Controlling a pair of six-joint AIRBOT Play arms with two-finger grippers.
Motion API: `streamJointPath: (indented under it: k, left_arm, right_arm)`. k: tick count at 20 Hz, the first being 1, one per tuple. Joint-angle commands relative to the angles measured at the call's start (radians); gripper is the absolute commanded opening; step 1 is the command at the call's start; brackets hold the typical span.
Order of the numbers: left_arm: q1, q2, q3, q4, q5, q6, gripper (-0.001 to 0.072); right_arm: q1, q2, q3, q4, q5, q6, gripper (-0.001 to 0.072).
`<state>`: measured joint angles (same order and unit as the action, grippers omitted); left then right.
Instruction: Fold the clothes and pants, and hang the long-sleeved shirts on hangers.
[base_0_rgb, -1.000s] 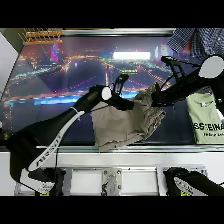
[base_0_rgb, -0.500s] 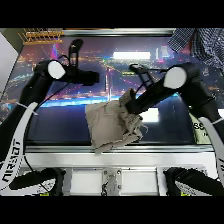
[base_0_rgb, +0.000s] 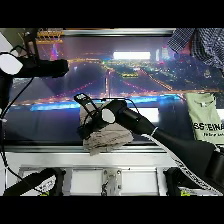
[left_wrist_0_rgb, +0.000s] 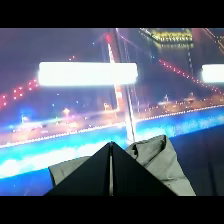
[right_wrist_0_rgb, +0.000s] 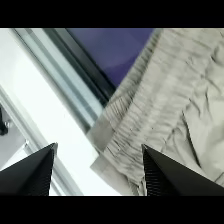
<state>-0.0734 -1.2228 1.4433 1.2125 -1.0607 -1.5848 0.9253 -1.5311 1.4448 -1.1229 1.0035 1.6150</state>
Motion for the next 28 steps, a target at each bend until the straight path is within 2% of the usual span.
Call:
streamJointPath:
  k: [1, 3, 6, 8, 11, 16, 18, 22, 23, 24, 25, 26, 27, 28]
  left_arm:
    - [0.036, 0.080, -0.080, 0.000, 0.021, 0.006, 0.0006]
    - [0.035, 0.148, -0.205, -0.010, 0.049, 0.006, 0.0006]
    - [0.018, 0.244, -0.387, -0.010, 0.049, 0.006, 0.0006]
    - [-0.016, 0.294, -0.481, -0.010, 0.054, 0.006, 0.0006]
    - [-0.091, 0.349, -0.581, -0.011, 0.105, 0.005, 0.0006]
    - [-0.179, 0.377, -0.621, -0.010, 0.141, -0.003, 0.0006]
    - [-0.190, 0.377, -0.621, -0.010, 0.147, -0.004, 0.0006]
    - [-0.189, 0.377, -0.621, -0.010, 0.148, -0.006, 0.0006]
    - [-0.189, 0.377, -0.621, -0.010, 0.148, -0.006, 0.0006]
    - [-0.189, 0.377, -0.621, -0.010, 0.148, -0.010, 0.0006]
    - [-0.189, 0.377, -0.621, -0.010, 0.148, -0.017, 0.0006]
    - [-0.189, 0.377, -0.621, -0.010, 0.148, -0.023, 0.0006]
    - [-0.189, 0.377, -0.621, -0.010, 0.146, -0.026, 0.0006]
    - [-0.189, 0.377, -0.621, -0.010, 0.143, -0.029, 0.0006]
  right_arm:
    - [-0.027, 0.039, -0.023, -0.076, -0.040, -0.022, 0.0587]
    - [-0.139, 0.112, -0.106, -0.143, 0.011, -0.022, 0.0589]
    - [-0.379, 0.207, -0.301, -0.132, 0.042, -0.026, 0.0605]
    - [-0.550, 0.209, -0.404, -0.025, 0.078, -0.141, 0.0720]
    - [-0.730, 0.146, -0.493, 0.226, 0.066, -0.310, 0.0720]
    - [-0.723, -0.023, -0.494, 0.469, 0.070, -0.484, 0.0719]
    - [-0.671, -0.066, -0.494, 0.536, 0.067, -0.513, 0.0718]
    - [-0.551, -0.113, -0.489, 0.561, 0.032, -0.520, 0.0705]
    - [-0.531, -0.117, -0.488, 0.572, 0.023, -0.520, 0.0613]
    - [-0.513, -0.117, -0.485, 0.578, 0.013, -0.531, 0.0399]
    - [-0.503, -0.117, -0.480, 0.589, 0.010, -0.555, 0.0251]
    - [-0.497, -0.117, -0.472, 0.595, 0.011, -0.581, 0.0071]
    - [-0.499, -0.114, -0.459, 0.591, 0.019, -0.592, 0.0022]
    - [-0.511, -0.102, -0.440, 0.560, 0.022, -0.589, 0.0022]
